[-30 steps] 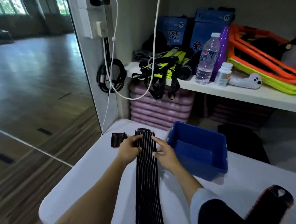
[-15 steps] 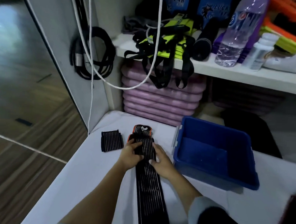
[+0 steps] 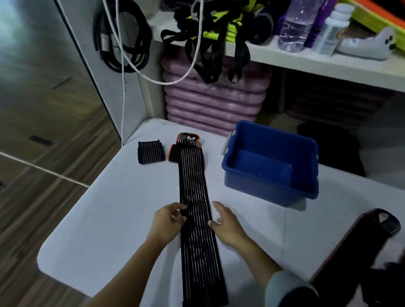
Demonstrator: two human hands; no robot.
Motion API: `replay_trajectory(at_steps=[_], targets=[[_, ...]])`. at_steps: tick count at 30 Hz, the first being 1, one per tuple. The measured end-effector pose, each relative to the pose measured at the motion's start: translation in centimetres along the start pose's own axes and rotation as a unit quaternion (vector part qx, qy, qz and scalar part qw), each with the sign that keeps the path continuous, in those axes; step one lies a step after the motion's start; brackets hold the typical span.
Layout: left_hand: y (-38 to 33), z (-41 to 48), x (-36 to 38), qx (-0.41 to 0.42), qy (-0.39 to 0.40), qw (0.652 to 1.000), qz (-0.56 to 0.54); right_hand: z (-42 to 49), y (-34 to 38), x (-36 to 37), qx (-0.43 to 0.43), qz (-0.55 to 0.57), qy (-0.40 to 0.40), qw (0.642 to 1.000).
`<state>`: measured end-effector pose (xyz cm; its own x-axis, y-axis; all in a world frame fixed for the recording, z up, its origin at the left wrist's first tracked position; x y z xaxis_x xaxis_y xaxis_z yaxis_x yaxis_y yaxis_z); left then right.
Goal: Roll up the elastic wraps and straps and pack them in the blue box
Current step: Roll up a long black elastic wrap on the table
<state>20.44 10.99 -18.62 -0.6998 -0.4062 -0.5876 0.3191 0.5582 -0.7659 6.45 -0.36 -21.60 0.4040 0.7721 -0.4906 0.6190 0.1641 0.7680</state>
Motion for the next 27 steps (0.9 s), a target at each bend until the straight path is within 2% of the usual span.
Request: replay_trajectory(at_steps=[5,12,27], targets=[[2.7,-8.2,3.1,-0.038,0.04,0.998,0.017,-6.0,-2.7,2.4,-0.024,-0.03,0.026,0.999],[3.1,-14.4,4.9,-0.032,0.014,0.999,0.032,-10.9,-5.1,4.3,-0.045,-0.039,0.02,0.998],[4.1,-16.8,4.7,-0.105,-0.011,0.994,-0.032,-13.2,-5.9,5.7,-0.066,-0.066,0.021,0.995]])
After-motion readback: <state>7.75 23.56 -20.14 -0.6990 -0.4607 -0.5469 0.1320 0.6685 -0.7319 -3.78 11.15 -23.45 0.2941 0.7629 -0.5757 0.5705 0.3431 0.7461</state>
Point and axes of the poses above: each hand's wrist, its own z-axis towards the middle knuckle, its own x-axis out of the palm, y = z × x, the point moved 8 cm from there along z, towards the middle knuckle
